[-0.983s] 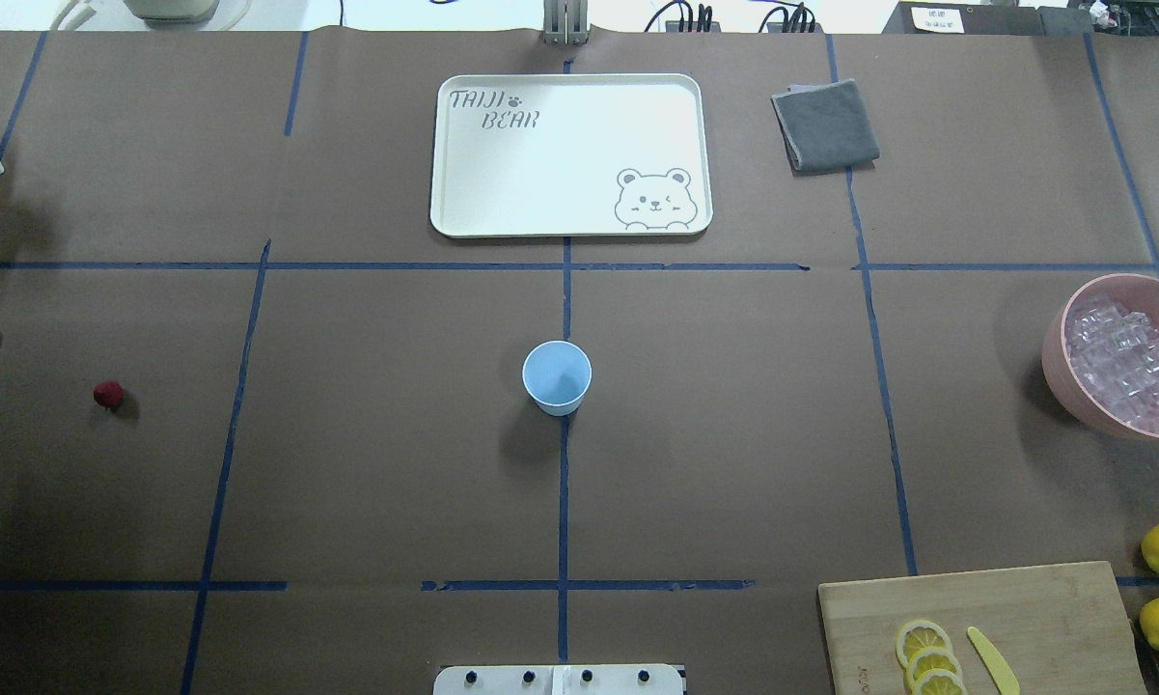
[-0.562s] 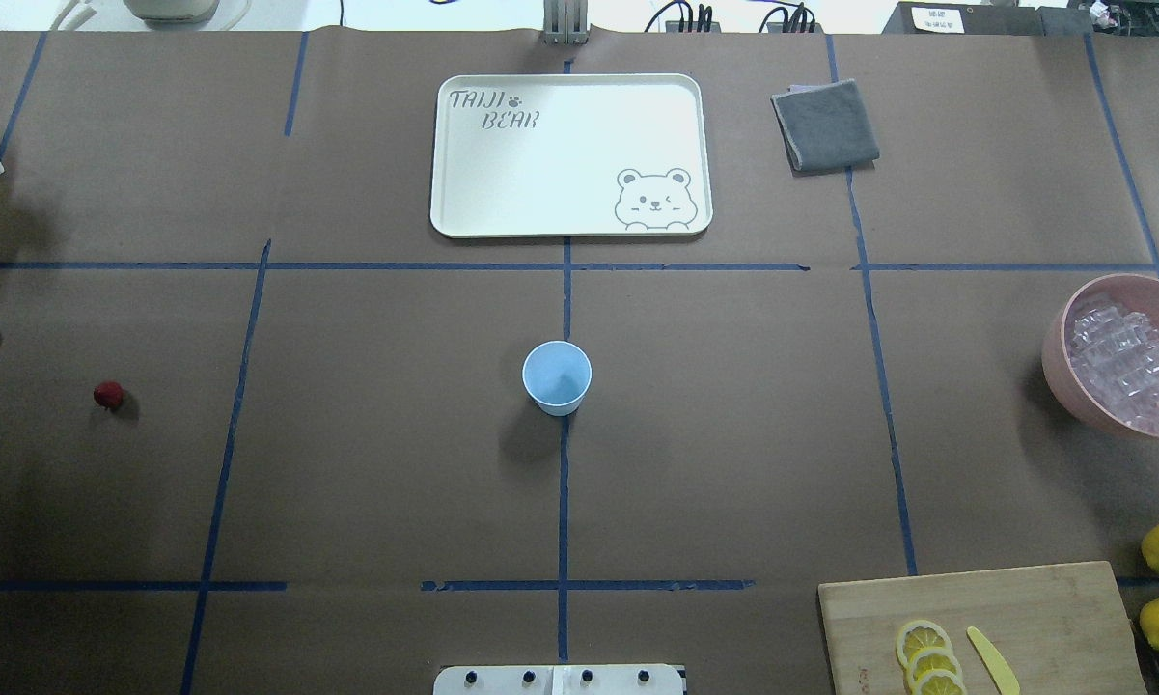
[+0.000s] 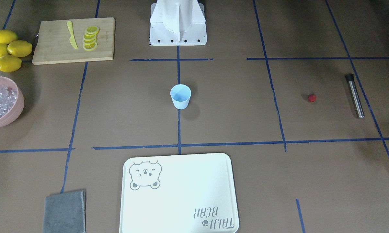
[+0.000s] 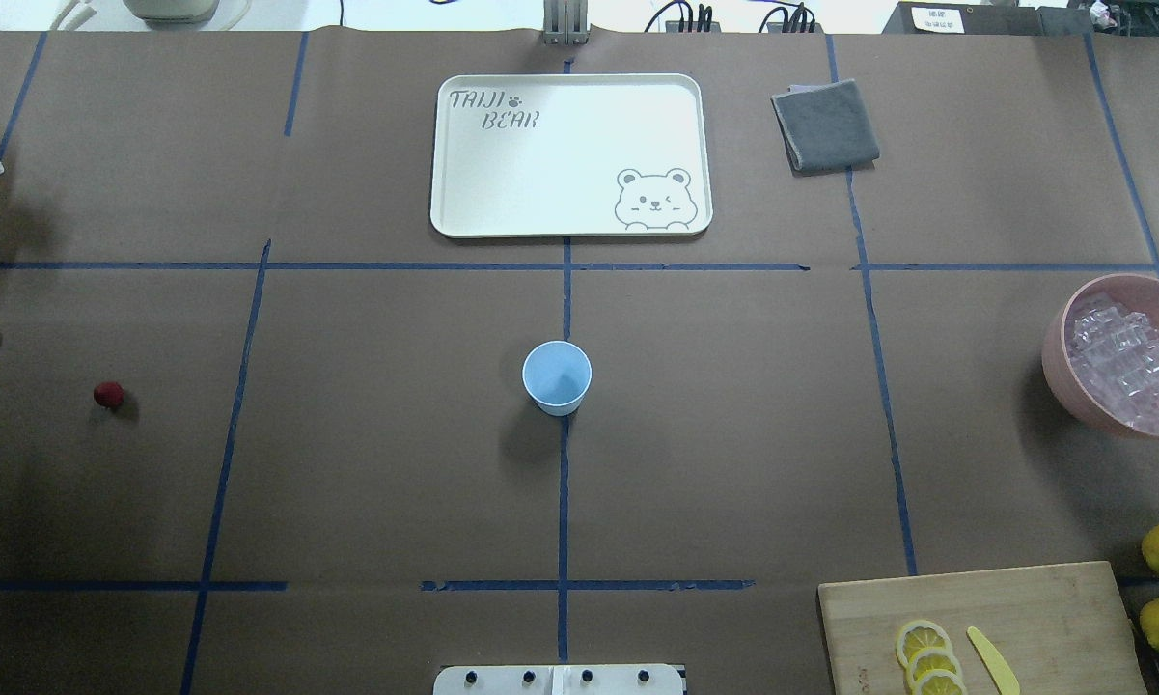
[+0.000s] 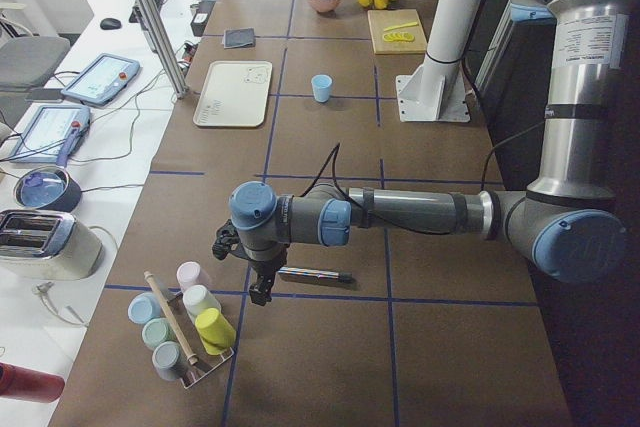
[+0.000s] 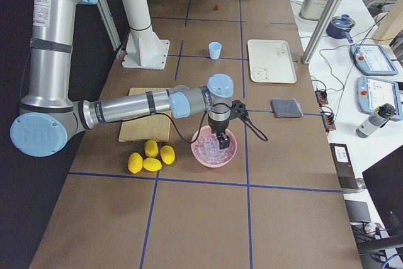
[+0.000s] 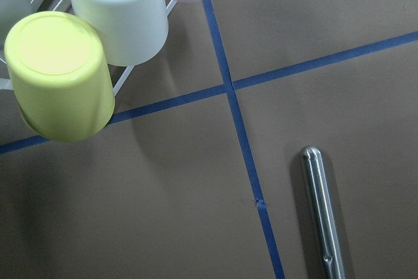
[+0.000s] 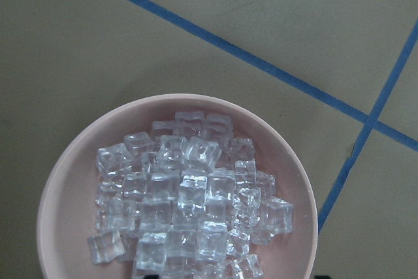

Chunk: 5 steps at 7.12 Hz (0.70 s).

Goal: Mash ice and strawberries in cup
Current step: 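Lower the right gripper into the pink bowl of ice cubes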

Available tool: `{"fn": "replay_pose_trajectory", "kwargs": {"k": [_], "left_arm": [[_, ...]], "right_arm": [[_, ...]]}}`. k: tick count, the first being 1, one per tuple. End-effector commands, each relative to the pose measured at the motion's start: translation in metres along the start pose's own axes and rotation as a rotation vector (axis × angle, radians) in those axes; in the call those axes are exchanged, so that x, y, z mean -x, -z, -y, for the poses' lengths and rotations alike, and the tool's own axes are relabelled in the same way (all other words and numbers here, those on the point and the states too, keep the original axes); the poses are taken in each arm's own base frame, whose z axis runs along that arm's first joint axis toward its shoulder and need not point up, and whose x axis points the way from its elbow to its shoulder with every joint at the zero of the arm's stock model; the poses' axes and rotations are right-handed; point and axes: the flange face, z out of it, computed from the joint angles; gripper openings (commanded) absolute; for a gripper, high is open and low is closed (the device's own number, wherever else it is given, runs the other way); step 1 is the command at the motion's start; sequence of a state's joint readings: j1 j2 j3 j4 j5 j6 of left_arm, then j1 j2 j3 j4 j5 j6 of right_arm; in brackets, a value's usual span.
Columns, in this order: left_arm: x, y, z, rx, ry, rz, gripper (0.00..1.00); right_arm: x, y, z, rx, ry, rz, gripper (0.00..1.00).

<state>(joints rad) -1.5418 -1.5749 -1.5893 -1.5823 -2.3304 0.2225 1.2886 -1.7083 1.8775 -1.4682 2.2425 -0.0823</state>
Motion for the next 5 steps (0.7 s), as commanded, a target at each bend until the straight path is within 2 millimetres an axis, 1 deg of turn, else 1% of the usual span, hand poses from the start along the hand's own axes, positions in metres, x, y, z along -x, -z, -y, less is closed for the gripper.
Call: {"fn": "replay_pose_trajectory", "kwargs": {"k": [1, 2, 3, 4, 5], "left_arm": [[0.001, -0.002, 0.000, 0.002, 0.011, -0.008, 1.00], [-0.001, 0.000, 0.001, -0.002, 0.008, -0.007, 1.00], [-0.002, 0.001, 0.001, -0.004, 0.009, -0.008, 1.00], [-0.001, 0.000, -0.002, -0.002, 0.008, -0.009, 1.00], [-0.001, 0.000, -0.002, -0.002, 0.008, -0.009, 1.00]], "right_arm": [[-0.011, -0.020, -0.002, 0.028, 0.042, 0.010, 0.70], [-0.006, -0.025, 0.001, 0.038, 0.050, 0.015, 0.65], [-0.003, -0.029, 0.001, 0.046, 0.057, 0.019, 0.56], [-0.004, -0.035, -0.001, 0.058, 0.052, 0.023, 0.54], [-0.004, -0.049, -0.003, 0.086, 0.054, 0.030, 0.54]]}}
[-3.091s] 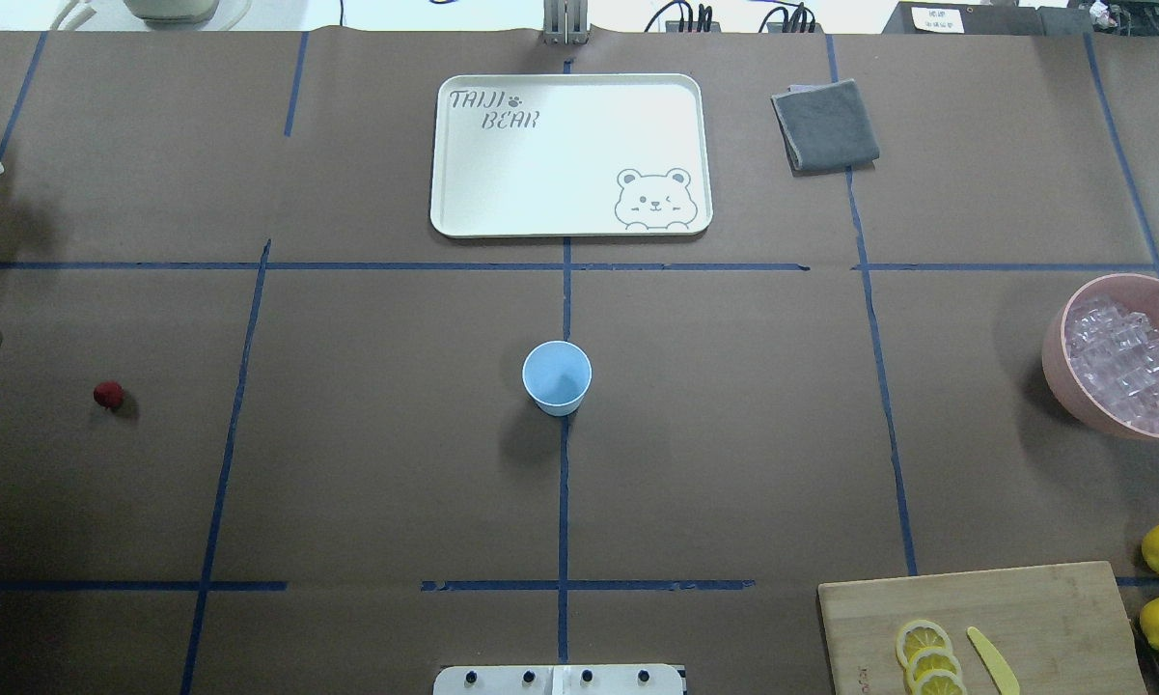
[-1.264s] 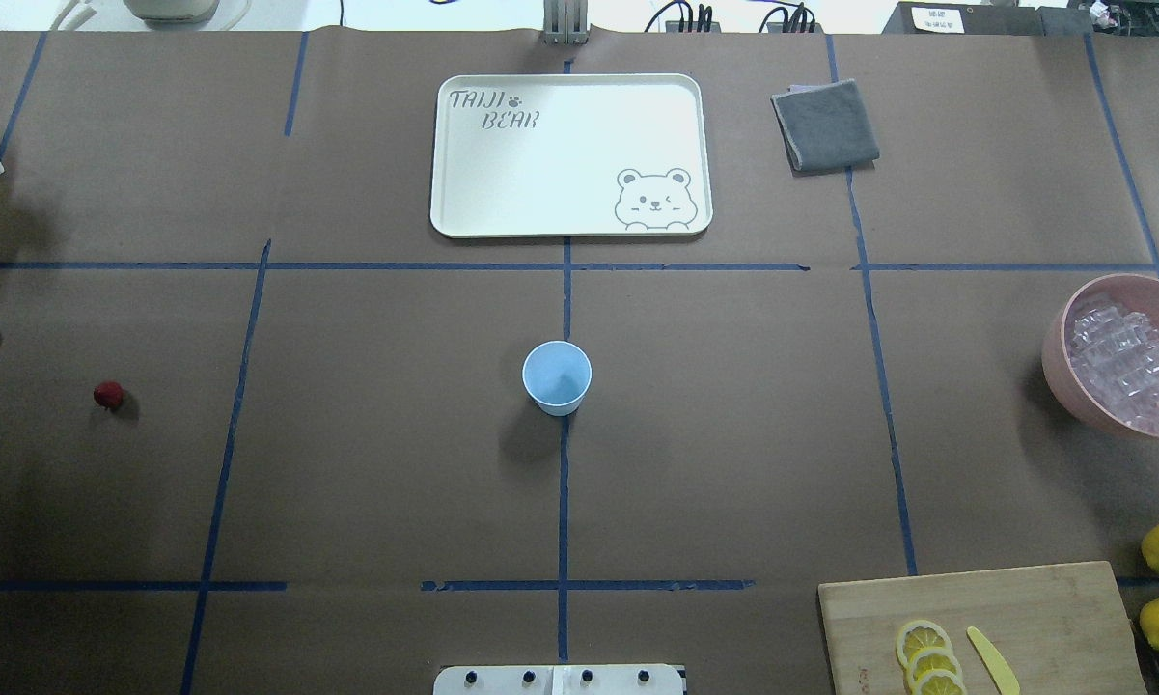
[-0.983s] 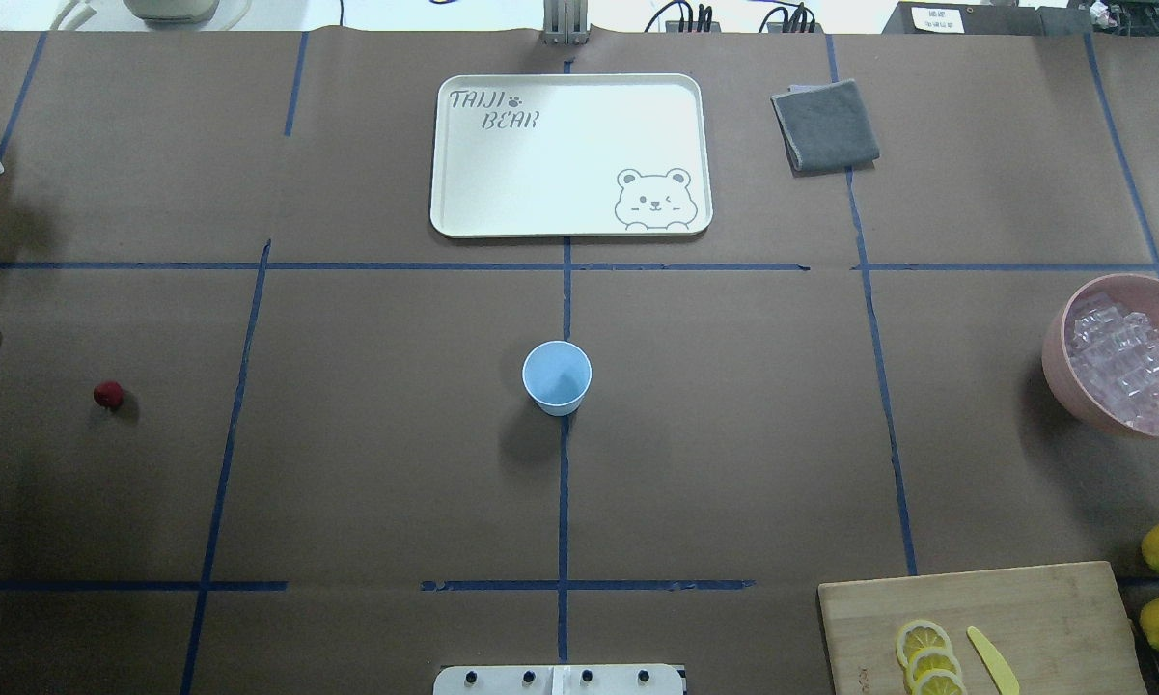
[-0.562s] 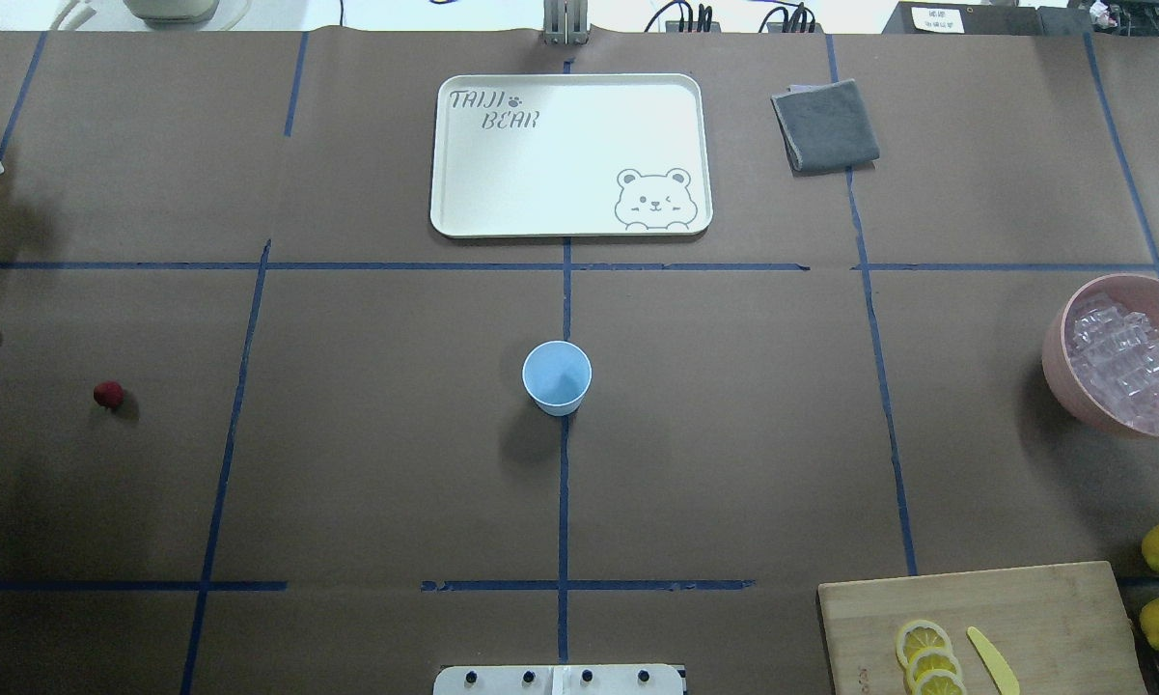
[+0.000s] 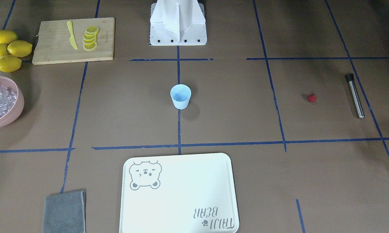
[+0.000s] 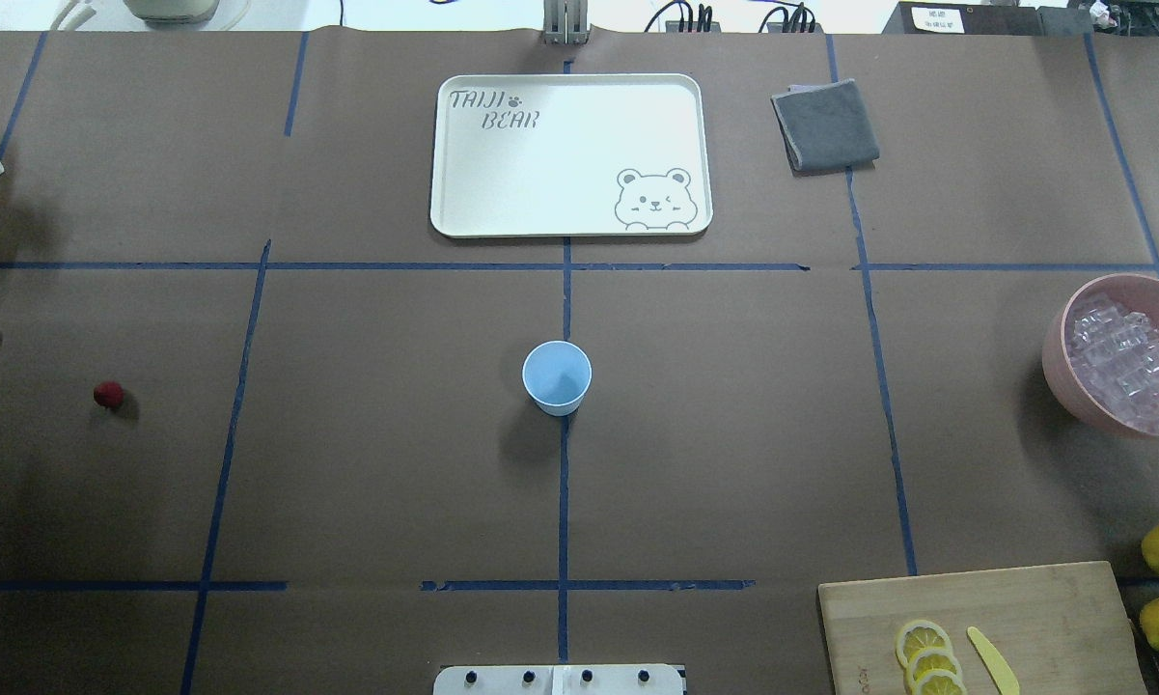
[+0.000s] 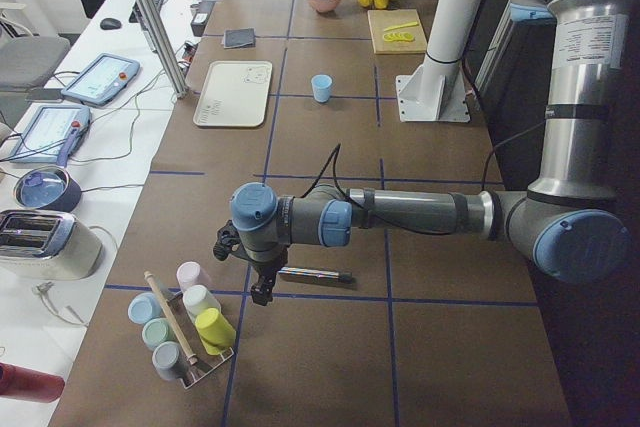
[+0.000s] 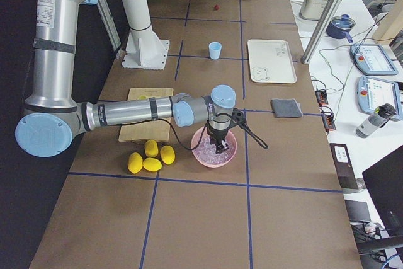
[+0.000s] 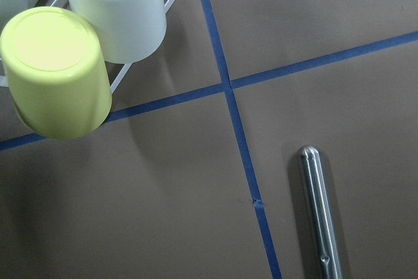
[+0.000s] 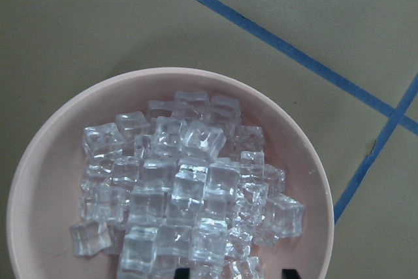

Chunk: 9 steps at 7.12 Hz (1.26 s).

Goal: Mash ice and strawberries in cup
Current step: 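Close the right gripper on one ice cube and lift it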

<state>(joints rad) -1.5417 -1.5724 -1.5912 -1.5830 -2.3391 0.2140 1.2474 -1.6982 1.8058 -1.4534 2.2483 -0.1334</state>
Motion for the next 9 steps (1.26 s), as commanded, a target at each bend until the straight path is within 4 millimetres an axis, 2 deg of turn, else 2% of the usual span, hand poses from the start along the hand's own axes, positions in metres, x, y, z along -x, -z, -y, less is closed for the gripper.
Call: {"fn": "replay_pose_trajectory", "kwargs": {"k": [1, 4, 8, 9], "left_arm": [[0.000, 0.000, -0.001, 0.000, 0.000, 0.000, 1.00], [0.000, 0.000, -0.001, 0.000, 0.000, 0.000, 1.00], [0.000, 0.000, -0.001, 0.000, -0.002, 0.000, 1.00], [0.000, 0.000, -0.002, 0.000, -0.004, 0.000, 1.00]], "right_arm": [[0.001, -0.020, -0.001, 0.038, 0.005, 0.009, 0.54], [0.016, -0.027, 0.014, 0.049, 0.023, 0.014, 0.54], [0.007, -0.037, 0.013, 0.069, 0.011, 0.009, 0.54], [0.007, -0.038, 0.019, 0.068, 0.010, 0.009, 0.54]]}}
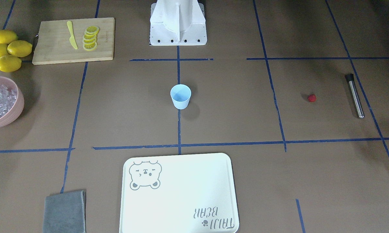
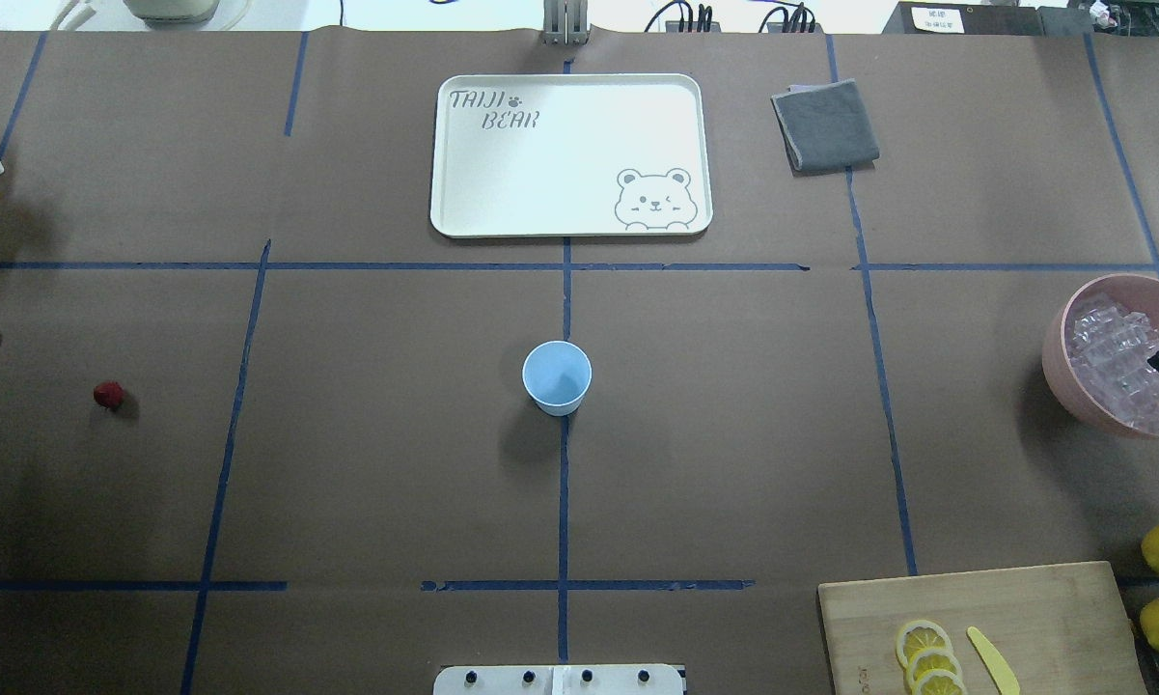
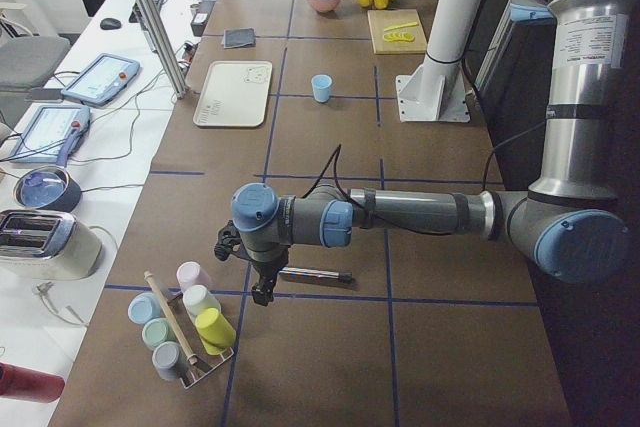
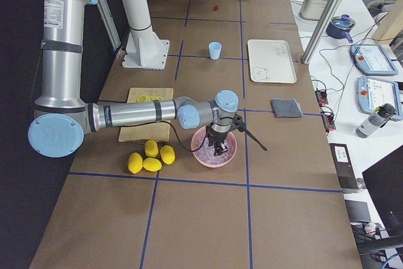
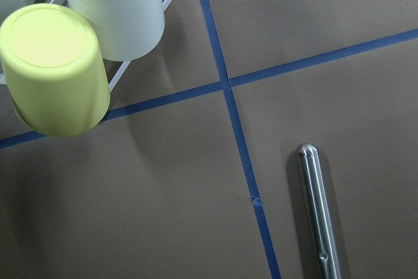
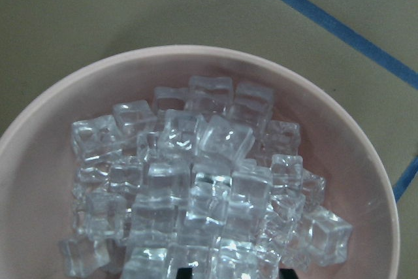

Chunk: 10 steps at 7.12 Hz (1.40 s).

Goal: Mash ice and strawberries in cup
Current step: 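Close the right gripper on one ice cube and lift it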

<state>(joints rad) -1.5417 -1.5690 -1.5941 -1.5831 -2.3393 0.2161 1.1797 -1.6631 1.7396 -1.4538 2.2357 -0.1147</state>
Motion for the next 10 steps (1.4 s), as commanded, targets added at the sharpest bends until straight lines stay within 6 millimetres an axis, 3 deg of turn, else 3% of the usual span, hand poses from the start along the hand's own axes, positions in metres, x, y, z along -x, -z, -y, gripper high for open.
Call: {"fn": "replay_pose_trajectory", "kwargs": {"k": [1, 7, 8, 10], "left_arm": [[0.0003, -0.0005, -0.0007, 0.001, -0.002, 0.000, 1.00], [0.0004, -0.0005, -0.0007, 0.001, -0.004, 0.000, 1.00], [0.0004, -0.0005, -0.0007, 0.001, -0.004, 0.000, 1.00], [-0.0004, 0.0000, -0.0011, 0.000, -0.003, -0.001, 1.00]], "right_arm": [[-0.0042, -0.0047, 0.0034, 0.009, -0.008, 0.000, 0.55], [-0.0059, -0.0076, 0.0016, 0.014, -0.014, 0.004, 0.54], [-0.0053, -0.0080, 0.0017, 0.015, -0.013, 0.004, 0.49], [-0.0057, -0.0083, -0.0001, 0.013, -0.008, 0.001, 0.04]]}}
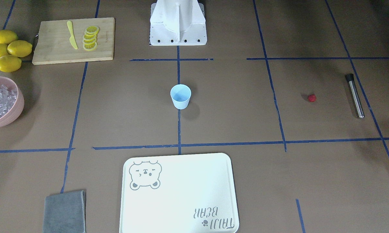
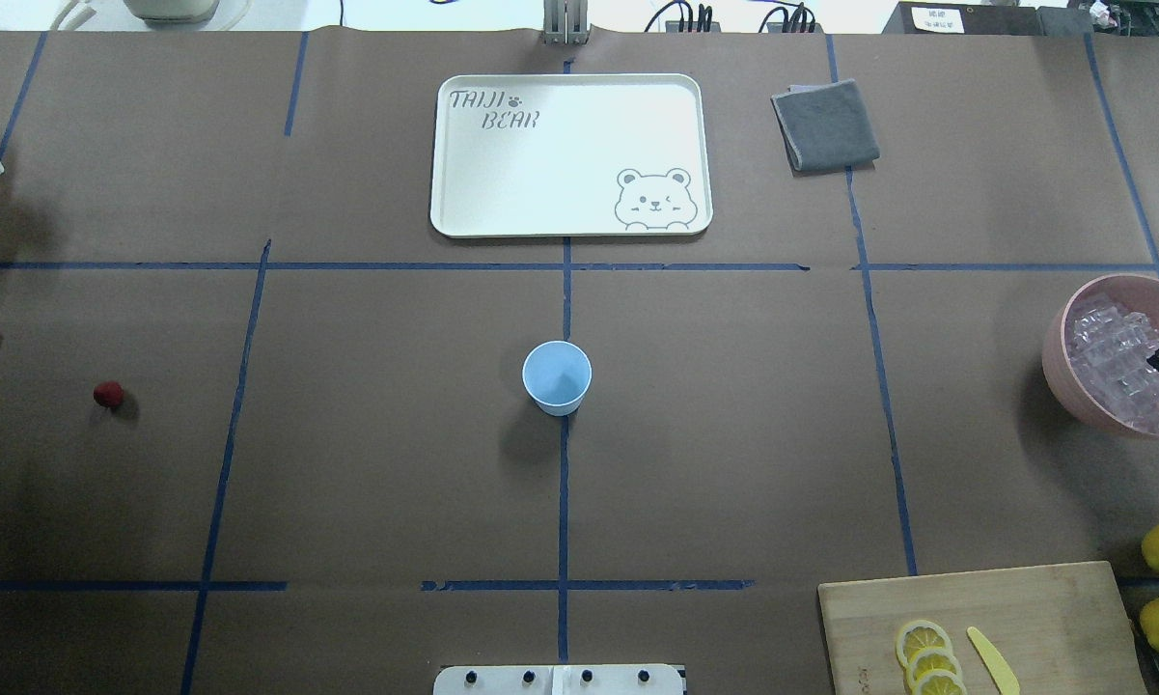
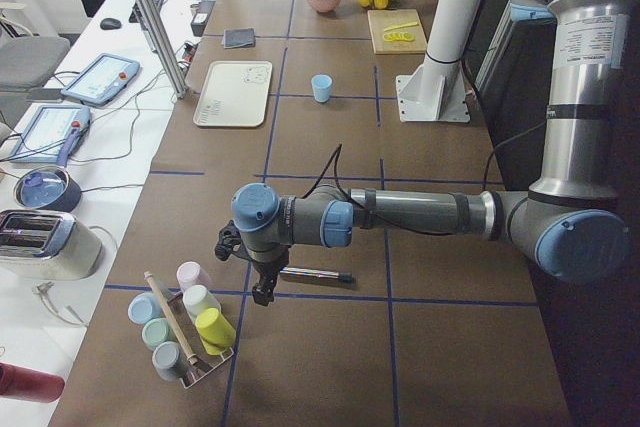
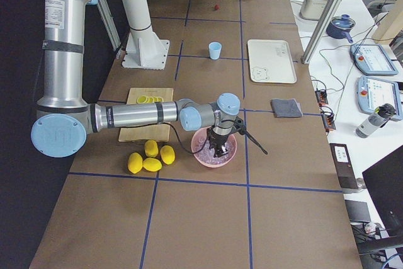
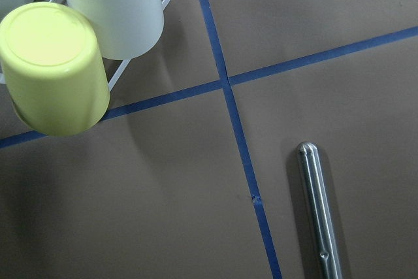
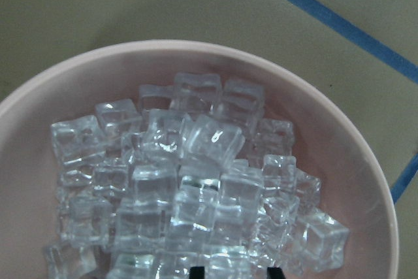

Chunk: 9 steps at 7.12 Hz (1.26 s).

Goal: Mash ice and strawberries in cup
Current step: 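Close the right gripper on one ice cube and lift it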

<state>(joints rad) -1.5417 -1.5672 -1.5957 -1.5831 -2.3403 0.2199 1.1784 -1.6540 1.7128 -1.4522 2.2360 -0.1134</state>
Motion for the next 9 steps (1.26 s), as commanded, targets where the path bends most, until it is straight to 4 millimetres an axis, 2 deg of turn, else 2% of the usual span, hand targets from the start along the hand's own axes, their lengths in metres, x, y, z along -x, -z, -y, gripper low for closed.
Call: {"fn": "replay_pose_trajectory", "kwargs": {"k": [1, 2, 3, 5, 6, 7, 8, 9], "left_arm": [[0.000, 0.001, -0.001, -0.001, 0.002, 0.001, 1.00], [0.000, 0.001, -0.001, -0.002, 0.000, 0.000, 1.00], [-0.001, 0.002, -0.001, -0.003, -0.001, 0.000, 1.00], [-0.005, 0.002, -0.001, -0.011, 0.004, -0.036, 1.00], [-0.005, 0.002, 0.000, -0.011, 0.005, -0.036, 1.00], [-0.008, 0.005, 0.001, -0.020, -0.003, -0.034, 1.00], [-0.008, 0.006, 0.001, -0.021, -0.004, -0.029, 1.00], [-0.010, 0.007, 0.003, -0.021, -0.003, -0.032, 1.00]], "right_arm": [[0.002, 0.002, 0.000, -0.006, 0.005, -0.002, 0.00], [0.006, 0.011, -0.005, -0.017, 0.006, -0.004, 0.00], [0.013, 0.038, -0.022, -0.041, -0.011, -0.006, 0.00], [0.032, 0.114, -0.039, -0.029, -0.105, -0.036, 0.00], [0.041, 0.136, -0.018, -0.051, -0.105, -0.067, 0.00], [0.054, 0.159, 0.015, -0.083, -0.139, -0.056, 0.00], [0.078, 0.178, 0.051, -0.118, -0.179, -0.047, 0.00], [0.109, 0.185, 0.081, -0.141, -0.171, -0.027, 0.00]]}}
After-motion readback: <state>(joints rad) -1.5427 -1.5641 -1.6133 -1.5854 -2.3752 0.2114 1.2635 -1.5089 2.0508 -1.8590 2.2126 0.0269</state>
